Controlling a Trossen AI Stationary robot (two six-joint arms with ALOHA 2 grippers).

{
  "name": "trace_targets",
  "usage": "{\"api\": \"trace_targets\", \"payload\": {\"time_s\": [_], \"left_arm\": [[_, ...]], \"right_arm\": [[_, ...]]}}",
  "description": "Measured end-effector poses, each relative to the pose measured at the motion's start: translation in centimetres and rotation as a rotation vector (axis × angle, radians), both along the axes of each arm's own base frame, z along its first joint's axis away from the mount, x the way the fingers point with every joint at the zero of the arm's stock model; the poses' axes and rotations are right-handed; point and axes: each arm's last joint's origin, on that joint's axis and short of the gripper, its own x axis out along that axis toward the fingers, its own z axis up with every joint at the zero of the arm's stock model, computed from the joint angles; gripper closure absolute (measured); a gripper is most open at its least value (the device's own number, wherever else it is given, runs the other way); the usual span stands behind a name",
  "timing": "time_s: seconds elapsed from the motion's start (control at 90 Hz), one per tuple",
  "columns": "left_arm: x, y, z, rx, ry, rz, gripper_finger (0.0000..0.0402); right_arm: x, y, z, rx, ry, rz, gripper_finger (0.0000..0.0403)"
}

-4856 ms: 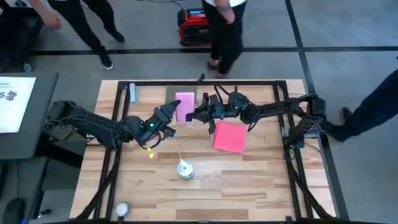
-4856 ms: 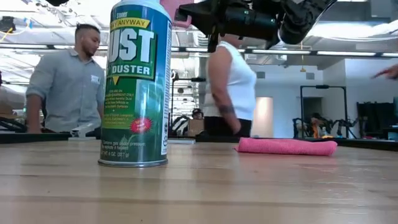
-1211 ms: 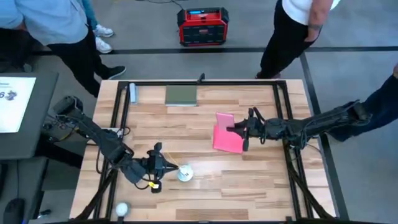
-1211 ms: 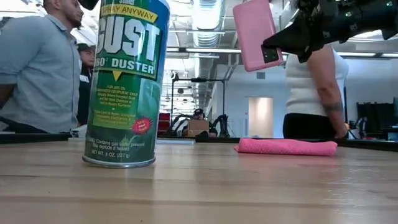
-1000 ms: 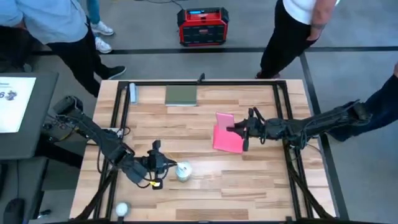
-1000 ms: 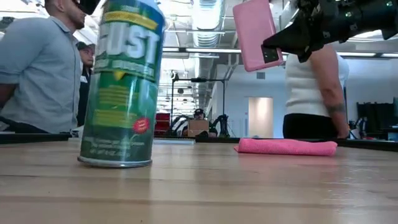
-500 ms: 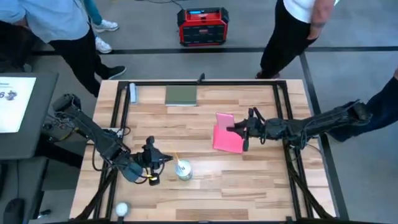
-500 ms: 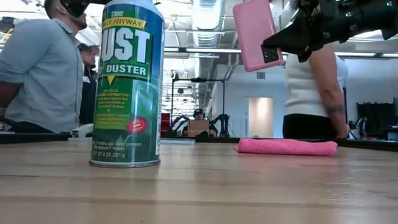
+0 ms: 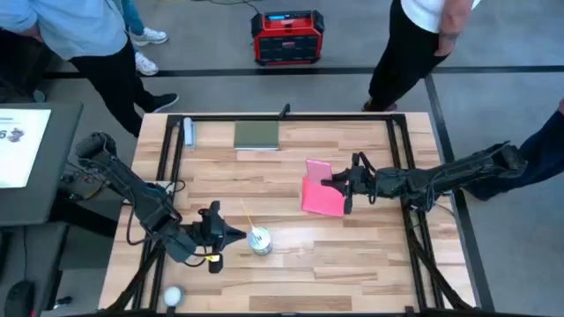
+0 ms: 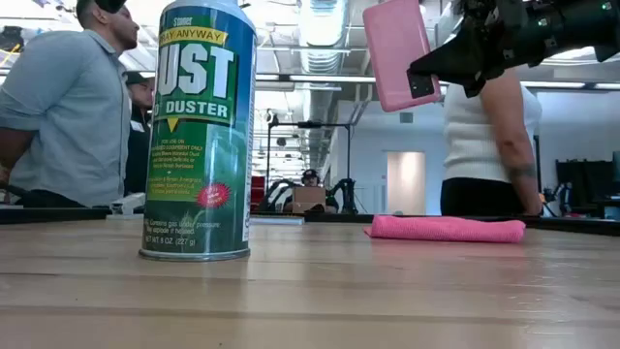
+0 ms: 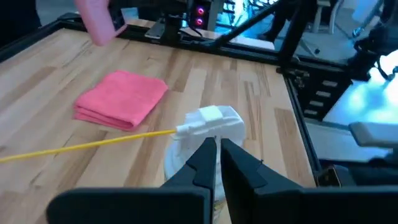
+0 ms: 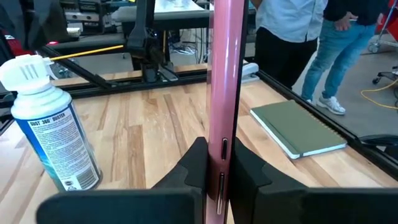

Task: Apply microfiber cloth
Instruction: Spray the back of the pink cellphone with the white spray bottle

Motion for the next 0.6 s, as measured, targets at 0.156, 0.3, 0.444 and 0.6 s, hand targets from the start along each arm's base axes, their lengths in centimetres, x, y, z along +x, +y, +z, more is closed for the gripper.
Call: {"api": "trace_targets", "payload": {"time_s": [0.156,0.3,0.444,0.6], "left_arm": [[0.2,-0.1,-0.4,0.016,0.009,0.021,0.0402],[0.5,-0.2,-1.2,0.067,0.045,0.023,0.0402],[1.3,0.1,-1.6,0.088,0.070,0.008,0.0402],[2.0,0.1,-1.4,0.081,0.047,-0.046,0.0402]], "right_arm": [[0.0,0.0,0.0,-0.003,0.000,-0.001,0.0385],[0.0,0.0,0.0,-0.008,0.003,0.000,0.0385],[0.0,0.0,0.0,-0.017,0.006,0.002,0.0385],[0.0,0.0,0.0,-0.018,0.006,0.002,0.0385]]}}
